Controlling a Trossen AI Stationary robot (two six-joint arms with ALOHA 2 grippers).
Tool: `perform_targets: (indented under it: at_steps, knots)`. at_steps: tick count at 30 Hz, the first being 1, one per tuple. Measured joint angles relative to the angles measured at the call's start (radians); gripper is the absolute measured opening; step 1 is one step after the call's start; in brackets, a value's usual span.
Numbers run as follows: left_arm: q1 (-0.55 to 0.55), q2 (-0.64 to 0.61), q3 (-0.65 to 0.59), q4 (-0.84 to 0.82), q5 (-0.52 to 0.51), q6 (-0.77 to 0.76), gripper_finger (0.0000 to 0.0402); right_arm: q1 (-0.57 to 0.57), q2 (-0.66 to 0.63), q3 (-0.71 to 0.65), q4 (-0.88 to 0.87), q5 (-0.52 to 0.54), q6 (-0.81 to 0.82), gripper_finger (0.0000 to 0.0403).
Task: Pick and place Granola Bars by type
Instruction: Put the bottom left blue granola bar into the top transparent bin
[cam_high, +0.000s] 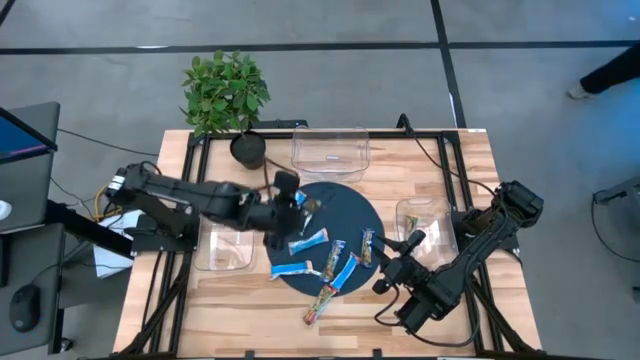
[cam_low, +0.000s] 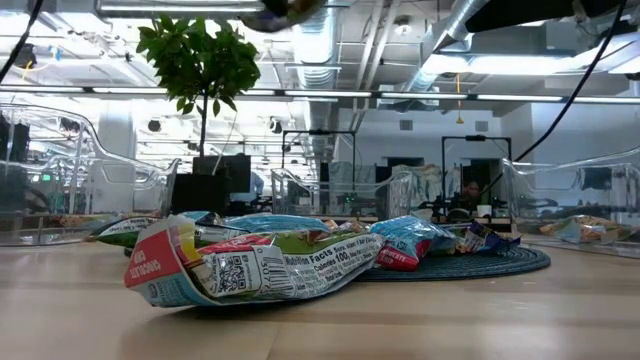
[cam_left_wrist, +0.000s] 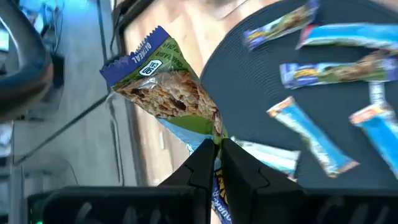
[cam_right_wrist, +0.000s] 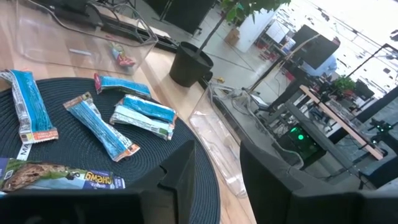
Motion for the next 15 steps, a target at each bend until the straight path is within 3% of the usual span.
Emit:
perform_targets:
  at_steps: [15]
  knots:
    - [0.416,0.057,-0.109,0.385,0.231,0.267,0.0016,-0.035,0.000,0.000,-0.001,0.000,-0.001,0.0120]
